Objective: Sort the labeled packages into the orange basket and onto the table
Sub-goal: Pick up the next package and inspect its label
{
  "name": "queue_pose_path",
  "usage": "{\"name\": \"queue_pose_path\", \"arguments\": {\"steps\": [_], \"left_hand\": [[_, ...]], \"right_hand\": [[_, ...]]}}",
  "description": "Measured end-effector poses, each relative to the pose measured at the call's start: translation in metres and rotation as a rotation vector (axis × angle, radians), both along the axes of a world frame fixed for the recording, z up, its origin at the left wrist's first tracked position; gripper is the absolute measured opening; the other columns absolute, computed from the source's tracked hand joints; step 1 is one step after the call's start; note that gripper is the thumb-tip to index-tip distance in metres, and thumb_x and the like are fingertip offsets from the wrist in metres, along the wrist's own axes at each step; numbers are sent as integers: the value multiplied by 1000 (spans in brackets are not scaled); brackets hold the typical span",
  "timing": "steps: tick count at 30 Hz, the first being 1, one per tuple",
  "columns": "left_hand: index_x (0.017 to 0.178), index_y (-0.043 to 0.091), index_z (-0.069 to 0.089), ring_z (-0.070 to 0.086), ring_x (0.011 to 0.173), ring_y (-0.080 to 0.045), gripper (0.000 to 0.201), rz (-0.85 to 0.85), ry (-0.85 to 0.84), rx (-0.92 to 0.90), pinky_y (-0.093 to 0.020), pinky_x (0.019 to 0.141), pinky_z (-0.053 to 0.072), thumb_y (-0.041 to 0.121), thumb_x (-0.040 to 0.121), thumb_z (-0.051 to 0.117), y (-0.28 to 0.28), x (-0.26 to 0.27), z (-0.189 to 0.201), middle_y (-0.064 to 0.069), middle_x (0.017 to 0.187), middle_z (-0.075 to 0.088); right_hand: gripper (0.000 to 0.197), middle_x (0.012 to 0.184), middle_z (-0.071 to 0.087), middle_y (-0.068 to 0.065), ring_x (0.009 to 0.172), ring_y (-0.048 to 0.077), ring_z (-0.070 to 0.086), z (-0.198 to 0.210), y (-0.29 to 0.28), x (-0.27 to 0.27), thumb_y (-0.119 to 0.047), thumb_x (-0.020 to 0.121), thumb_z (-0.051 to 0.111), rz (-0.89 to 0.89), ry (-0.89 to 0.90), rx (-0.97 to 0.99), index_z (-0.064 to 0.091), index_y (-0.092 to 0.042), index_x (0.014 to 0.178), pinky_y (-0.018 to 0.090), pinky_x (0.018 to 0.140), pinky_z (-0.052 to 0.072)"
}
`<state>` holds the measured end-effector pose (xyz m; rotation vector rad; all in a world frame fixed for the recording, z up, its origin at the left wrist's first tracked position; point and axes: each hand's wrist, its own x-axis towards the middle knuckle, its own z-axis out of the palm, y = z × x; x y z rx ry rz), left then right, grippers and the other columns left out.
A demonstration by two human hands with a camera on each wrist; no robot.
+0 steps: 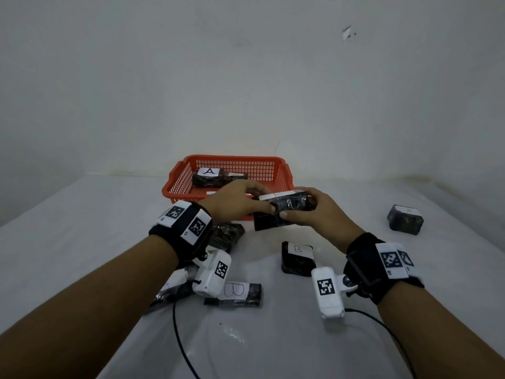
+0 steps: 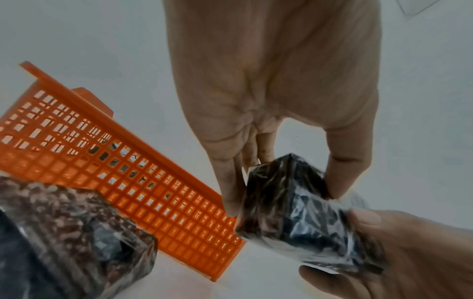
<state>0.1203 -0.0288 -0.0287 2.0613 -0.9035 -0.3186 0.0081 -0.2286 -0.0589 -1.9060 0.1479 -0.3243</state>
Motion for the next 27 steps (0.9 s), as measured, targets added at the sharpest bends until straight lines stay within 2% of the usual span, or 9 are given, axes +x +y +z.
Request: {"name": "queue_pose_path", "arguments": {"steps": [4, 8, 11, 13, 16, 19, 21, 23, 27], "left_hand": [[121, 25, 71, 69, 115, -15, 50, -7, 87, -89, -43, 107, 53, 43, 77, 86, 5, -7, -3, 2, 121, 73], [115, 14, 76, 75, 103, -24, 33, -33, 107, -146, -40, 100, 58, 28, 86, 83, 13, -17, -2, -7, 110, 78], [111, 8, 77, 75, 102, -30, 28, -30, 118, -182, -41, 96, 59, 21, 87, 82, 18, -22, 1, -12, 107, 79], [114, 9, 76, 76, 102, -26, 30, -24, 147, -191, -39, 98, 59, 24, 87, 81, 20, -24, 2, -8, 107, 79], [120, 9, 71, 75, 106, -22, 37, -67, 263, -235, -33, 97, 59, 28, 89, 78, 21, -29, 1, -6, 114, 78], [116, 4, 72, 75, 105, -24, 30, -60, 284, -283, -28, 92, 59, 18, 90, 77, 21, -33, -1, -9, 112, 78], [114, 5, 73, 76, 103, -23, 26, -26, 247, -301, -31, 93, 58, 17, 91, 76, 22, -34, 0, -8, 110, 79], [116, 5, 72, 75, 107, -25, 28, -35, 271, -327, -40, 102, 56, 18, 92, 76, 23, -33, -1, -9, 114, 78], [126, 5, 68, 72, 116, -27, 37, -91, 331, -361, -45, 107, 53, 15, 92, 75, 24, -36, -4, -11, 123, 75]], "right_hand": [[46, 113, 79, 5, 103, 18, 77, 2, 2, -8, -14, 84, 86, 53, -53, 120, 70, -9, 126, 26, 87, 62], [42, 113, 80, 8, 105, 22, 77, 3, 1, -9, -18, 86, 84, 112, -35, 172, 72, -10, 125, 34, 93, 61], [35, 115, 79, 8, 110, 23, 75, 4, 2, -11, -22, 92, 77, 148, -7, 195, 72, -12, 126, 37, 98, 58], [37, 117, 79, 8, 113, 25, 74, 4, 2, -12, -27, 93, 76, 150, -24, 197, 72, -12, 127, 42, 104, 55], [40, 118, 79, 12, 114, 28, 74, 7, 2, -14, -27, 92, 75, 132, -70, 247, 72, -7, 127, 43, 106, 55], [37, 119, 78, 14, 114, 29, 74, 10, 3, -16, -20, 94, 74, 138, -72, 287, 70, -4, 127, 42, 105, 56], [43, 122, 77, 11, 116, 26, 73, 11, 4, -17, -17, 88, 78, 165, -54, 276, 69, -7, 129, 38, 102, 57], [49, 123, 77, 8, 116, 24, 73, 9, 6, -17, -14, 83, 83, 170, -50, 255, 69, -10, 130, 37, 102, 57], [48, 121, 78, 8, 114, 23, 74, 10, 5, -19, -9, 84, 83, 156, -53, 250, 68, -10, 130, 34, 99, 59]]}}
